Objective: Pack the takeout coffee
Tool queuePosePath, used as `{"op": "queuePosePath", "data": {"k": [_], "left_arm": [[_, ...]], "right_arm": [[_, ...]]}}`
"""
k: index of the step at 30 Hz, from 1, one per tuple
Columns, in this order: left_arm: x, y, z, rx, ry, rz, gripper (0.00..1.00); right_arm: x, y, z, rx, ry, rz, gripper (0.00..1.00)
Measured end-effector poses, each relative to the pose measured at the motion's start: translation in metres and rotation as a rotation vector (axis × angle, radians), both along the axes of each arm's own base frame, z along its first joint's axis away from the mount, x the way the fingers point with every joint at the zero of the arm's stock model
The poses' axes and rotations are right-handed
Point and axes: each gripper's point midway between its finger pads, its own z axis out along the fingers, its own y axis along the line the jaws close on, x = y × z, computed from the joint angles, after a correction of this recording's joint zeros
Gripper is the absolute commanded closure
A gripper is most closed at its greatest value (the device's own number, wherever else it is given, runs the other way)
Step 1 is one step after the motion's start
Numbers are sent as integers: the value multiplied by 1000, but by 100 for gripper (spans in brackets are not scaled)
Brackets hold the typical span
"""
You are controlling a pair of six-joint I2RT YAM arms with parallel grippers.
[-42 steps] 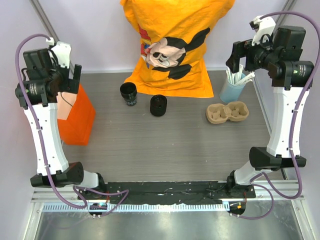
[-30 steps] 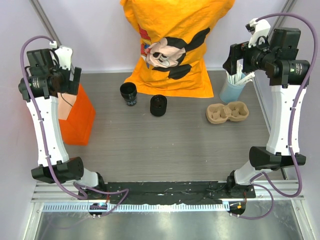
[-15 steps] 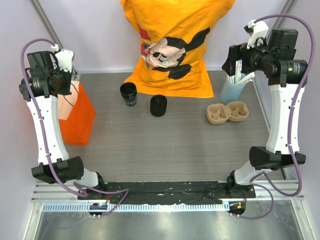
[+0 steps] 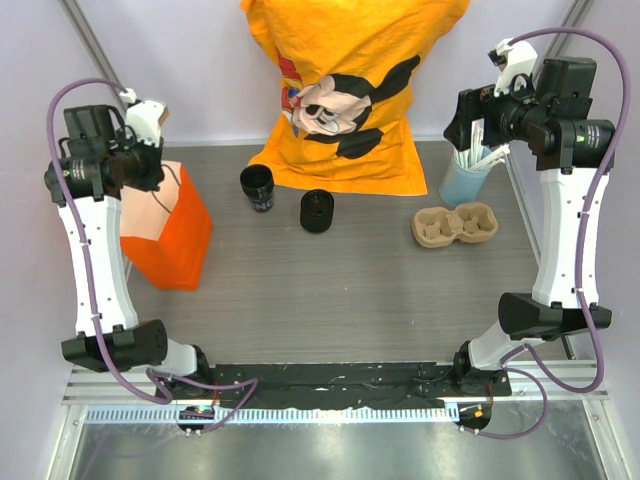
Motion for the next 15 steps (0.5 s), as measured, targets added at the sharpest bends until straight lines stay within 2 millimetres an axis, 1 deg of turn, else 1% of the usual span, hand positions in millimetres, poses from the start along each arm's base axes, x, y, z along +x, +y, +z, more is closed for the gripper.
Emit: {"op": "queuePosePath", "data": {"k": [1, 5, 6, 11, 15], "left_arm": [[-1, -7, 0, -6, 0, -22, 100], [-6, -47, -2, -25, 6, -144, 100], [-8, -61, -4, -28, 11, -187, 100], [-19, -108, -8, -35, 28, -335, 100], [-31, -135, -10, -33, 50, -424, 99]], "right_arm": [[0, 0, 0, 1, -1, 0, 0], [2, 0, 0, 2, -7, -1, 0], [2, 0, -2, 2, -4, 0, 0], [1, 0, -15, -3, 22, 1, 0], [-2, -1, -21, -10, 29, 1, 0]]}}
